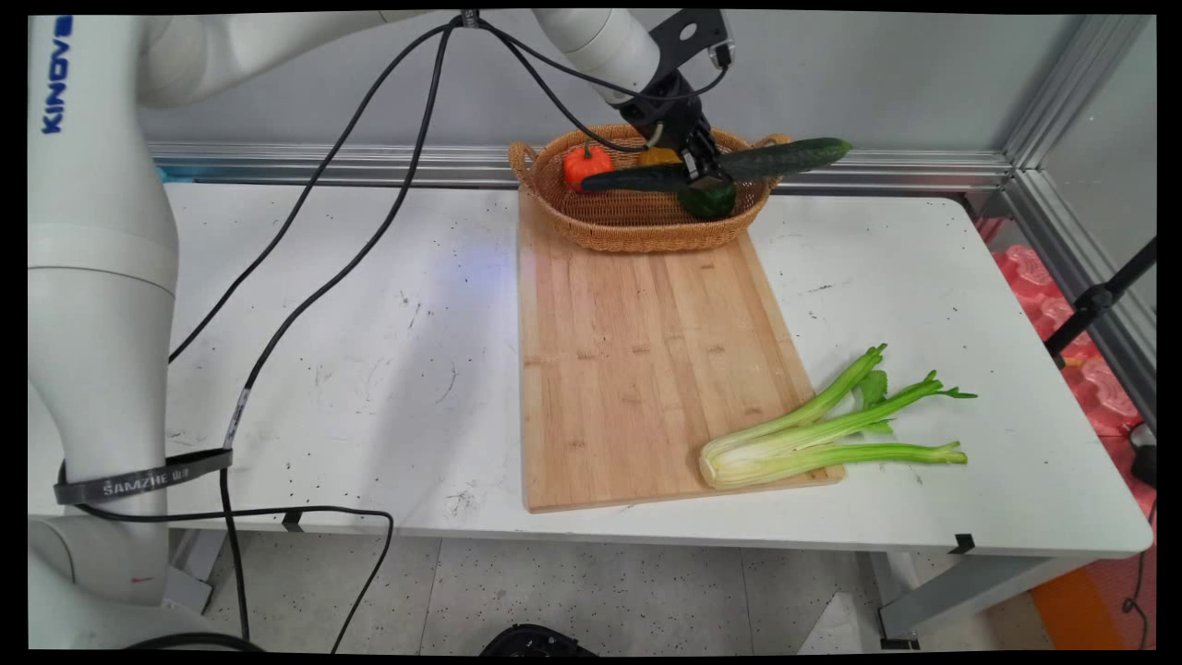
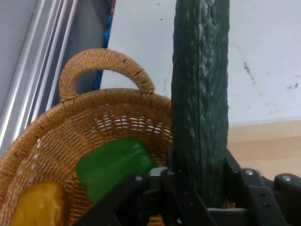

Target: Place the picked object in the vegetable basket

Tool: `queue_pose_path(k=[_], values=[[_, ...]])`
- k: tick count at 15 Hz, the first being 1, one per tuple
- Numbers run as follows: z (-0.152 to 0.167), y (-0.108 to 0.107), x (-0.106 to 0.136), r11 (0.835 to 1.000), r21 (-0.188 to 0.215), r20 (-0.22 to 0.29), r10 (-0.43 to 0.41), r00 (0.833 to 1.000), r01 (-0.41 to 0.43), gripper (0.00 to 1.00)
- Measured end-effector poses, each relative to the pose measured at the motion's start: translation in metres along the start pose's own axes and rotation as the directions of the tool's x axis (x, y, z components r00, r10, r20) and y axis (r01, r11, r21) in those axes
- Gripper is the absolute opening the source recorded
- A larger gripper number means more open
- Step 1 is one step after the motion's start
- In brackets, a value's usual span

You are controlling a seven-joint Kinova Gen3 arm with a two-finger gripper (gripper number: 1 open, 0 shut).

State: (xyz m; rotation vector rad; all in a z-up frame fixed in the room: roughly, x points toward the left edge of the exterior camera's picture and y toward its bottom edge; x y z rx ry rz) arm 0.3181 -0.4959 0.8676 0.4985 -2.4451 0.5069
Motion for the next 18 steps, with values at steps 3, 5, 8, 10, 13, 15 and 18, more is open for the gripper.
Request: queue_pose_path(k=[3, 5, 8, 10, 13, 15, 18], values=[[0.01, -0.016, -0.01, 1.0, -0.014, -0.008, 0.012, 1.0, -0.012, 0.0], [0.016, -0.024, -0.017, 1.0, -0.025, -0.011, 0.017, 1.0, -0.017, 0.0], [0.023, -0.033, -0.026, 0.999, -0.038, -0.014, 0.02, 1.0, -0.02, 0.0], [0.026, -0.037, -0.031, 0.999, -0.045, -0.014, 0.019, 1.0, -0.02, 0.0], [0.03, -0.042, -0.038, 0.998, -0.054, -0.01, 0.017, 1.0, -0.018, 0.0], [0.032, -0.044, -0.043, 0.998, -0.059, -0.007, 0.015, 1.0, -0.016, 0.0], [0.035, -0.048, -0.048, 0.998, -0.064, -0.004, 0.014, 1.0, -0.014, 0.0]])
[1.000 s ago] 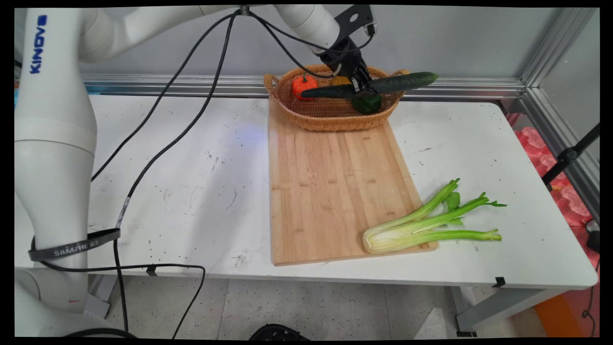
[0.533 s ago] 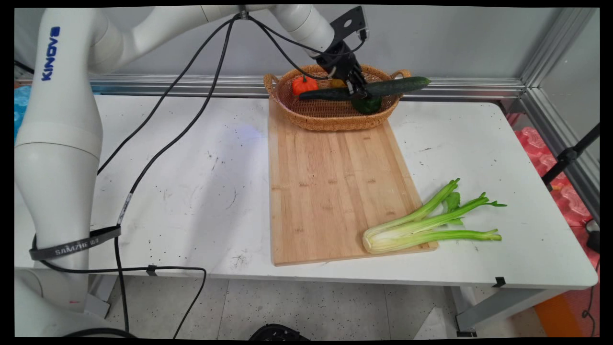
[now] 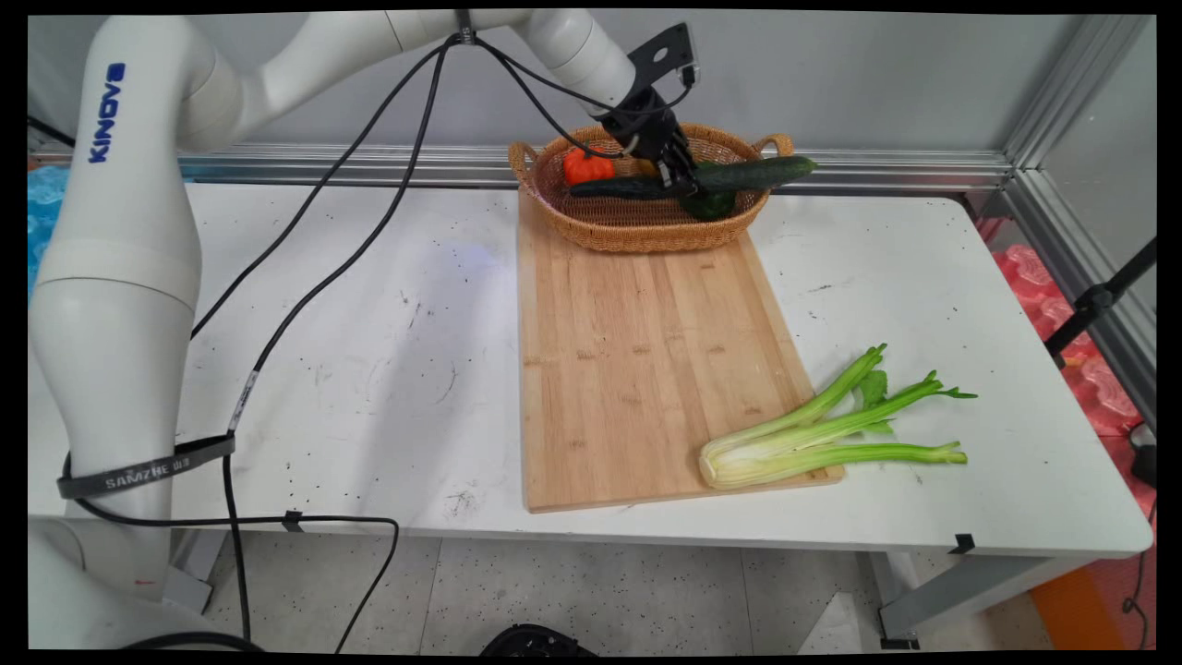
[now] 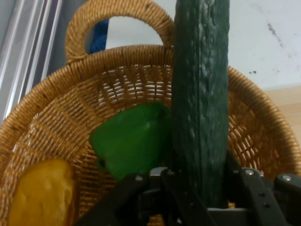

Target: Place the picked object in the vegetable basket

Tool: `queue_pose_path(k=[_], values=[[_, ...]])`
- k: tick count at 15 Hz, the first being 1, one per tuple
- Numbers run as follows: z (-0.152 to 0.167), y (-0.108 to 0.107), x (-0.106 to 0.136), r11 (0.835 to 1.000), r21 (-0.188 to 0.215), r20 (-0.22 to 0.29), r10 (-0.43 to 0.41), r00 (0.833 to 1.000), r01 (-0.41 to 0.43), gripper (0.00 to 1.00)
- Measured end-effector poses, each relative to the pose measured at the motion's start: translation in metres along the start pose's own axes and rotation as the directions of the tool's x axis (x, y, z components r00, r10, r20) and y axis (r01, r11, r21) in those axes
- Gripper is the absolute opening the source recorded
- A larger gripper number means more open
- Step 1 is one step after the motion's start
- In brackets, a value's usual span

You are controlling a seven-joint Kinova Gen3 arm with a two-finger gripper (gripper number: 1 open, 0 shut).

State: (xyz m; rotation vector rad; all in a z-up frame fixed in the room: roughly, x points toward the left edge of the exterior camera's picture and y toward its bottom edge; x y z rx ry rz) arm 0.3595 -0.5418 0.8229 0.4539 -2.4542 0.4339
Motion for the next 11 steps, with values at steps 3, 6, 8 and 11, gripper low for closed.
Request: queue_pose_path(k=[3, 6, 8, 11], values=[[0.0023, -0.003, -0.0045, 1.0, -0.005, 0.003, -0.003, 1.0, 0.003, 0.0], [0.0035, -0.0044, -0.0082, 1.0, -0.011, 0.007, -0.011, 1.0, 0.011, 1.0], [0.004, -0.0045, -0.0092, 1.0, -0.016, 0.008, -0.016, 1.0, 0.016, 1.0], [0.0036, -0.0038, -0.0085, 1.0, -0.024, 0.008, -0.019, 1.0, 0.019, 1.0]])
